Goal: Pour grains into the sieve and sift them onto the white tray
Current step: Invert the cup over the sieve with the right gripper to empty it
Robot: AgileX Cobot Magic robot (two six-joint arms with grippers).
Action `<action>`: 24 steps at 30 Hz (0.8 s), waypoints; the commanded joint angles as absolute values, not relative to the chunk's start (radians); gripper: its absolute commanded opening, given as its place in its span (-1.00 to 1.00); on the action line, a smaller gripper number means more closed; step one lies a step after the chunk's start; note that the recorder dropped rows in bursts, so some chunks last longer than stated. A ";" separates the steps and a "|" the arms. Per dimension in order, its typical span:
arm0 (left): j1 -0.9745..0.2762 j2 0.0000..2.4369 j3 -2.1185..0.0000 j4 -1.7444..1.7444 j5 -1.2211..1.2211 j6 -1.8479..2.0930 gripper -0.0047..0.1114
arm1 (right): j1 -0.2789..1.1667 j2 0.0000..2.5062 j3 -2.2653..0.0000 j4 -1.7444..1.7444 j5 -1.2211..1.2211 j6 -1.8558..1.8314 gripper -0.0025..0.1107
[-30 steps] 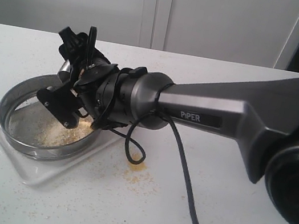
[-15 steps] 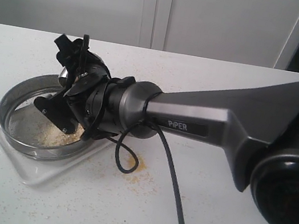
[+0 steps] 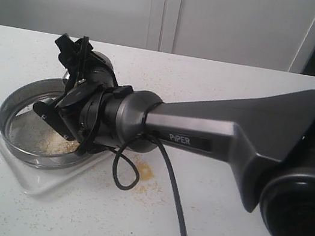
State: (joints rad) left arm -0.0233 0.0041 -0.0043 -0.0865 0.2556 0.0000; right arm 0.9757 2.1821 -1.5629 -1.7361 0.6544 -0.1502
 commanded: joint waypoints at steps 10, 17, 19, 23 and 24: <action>-0.022 0.000 0.000 -0.093 0.254 0.000 -0.92 | 1.018 2.176 -1.572 -1.744 0.695 -0.283 -0.96; -0.022 0.000 0.000 -0.093 0.254 0.000 -0.92 | 1.047 2.174 -1.576 -1.744 0.779 -0.293 -0.96; -0.022 0.000 0.000 -0.093 0.254 0.000 -0.92 | 1.059 2.172 -1.576 -1.744 0.776 -0.293 -0.96; -0.022 0.000 0.000 -0.093 0.254 0.000 -0.92 | 1.043 2.177 -1.608 -1.744 0.755 -0.288 -0.96; -0.022 0.000 0.000 -0.093 0.254 0.000 -0.92 | 1.040 2.177 -1.610 -1.744 0.758 -0.289 -0.96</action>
